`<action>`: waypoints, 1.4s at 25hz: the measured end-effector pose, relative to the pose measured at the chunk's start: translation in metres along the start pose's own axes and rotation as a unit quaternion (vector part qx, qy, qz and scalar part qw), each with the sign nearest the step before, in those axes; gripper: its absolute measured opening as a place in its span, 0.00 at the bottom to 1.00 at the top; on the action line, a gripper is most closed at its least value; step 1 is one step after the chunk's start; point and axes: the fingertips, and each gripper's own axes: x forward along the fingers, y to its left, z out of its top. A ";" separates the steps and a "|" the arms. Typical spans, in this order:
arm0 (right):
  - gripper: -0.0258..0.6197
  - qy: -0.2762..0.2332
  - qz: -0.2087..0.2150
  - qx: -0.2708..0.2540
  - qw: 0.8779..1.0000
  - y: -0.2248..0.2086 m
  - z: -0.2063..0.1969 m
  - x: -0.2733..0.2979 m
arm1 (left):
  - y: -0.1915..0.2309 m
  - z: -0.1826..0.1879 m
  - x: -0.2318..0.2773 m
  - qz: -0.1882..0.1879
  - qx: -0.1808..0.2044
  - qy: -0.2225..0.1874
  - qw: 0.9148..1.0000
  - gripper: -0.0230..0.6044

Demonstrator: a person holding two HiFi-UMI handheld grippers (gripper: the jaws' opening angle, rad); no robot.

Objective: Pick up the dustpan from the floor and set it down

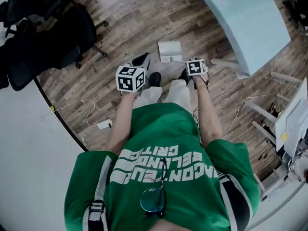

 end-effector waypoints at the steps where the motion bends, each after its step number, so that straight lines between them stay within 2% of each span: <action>1: 0.22 0.004 0.001 -0.007 1.000 0.002 0.003 0.003 | 0.005 -0.001 -0.004 0.009 -0.006 -0.003 1.000 0.04; 6: 0.22 0.023 0.016 -0.033 0.999 0.015 0.013 0.021 | 0.021 -0.011 -0.023 0.044 -0.033 -0.015 0.998 0.04; 11: 0.22 0.020 0.027 -0.047 0.998 0.026 0.019 0.038 | 0.030 -0.023 -0.035 0.063 -0.052 -0.021 0.996 0.04; 18: 0.22 0.029 0.014 -0.065 0.997 0.031 0.025 0.041 | 0.038 -0.030 -0.045 0.078 -0.069 -0.029 0.994 0.04; 30: 0.22 0.038 0.018 -0.054 0.998 0.034 0.025 0.028 | 0.041 -0.031 -0.046 0.063 -0.064 -0.029 0.995 0.04; 33: 0.22 0.013 0.050 -0.041 0.998 0.050 0.033 0.019 | 0.043 -0.026 -0.043 0.052 -0.057 -0.029 0.997 0.04; 35: 0.22 0.004 0.036 -0.043 0.998 0.048 0.036 0.008 | 0.043 -0.022 -0.039 0.043 -0.051 -0.030 0.997 0.04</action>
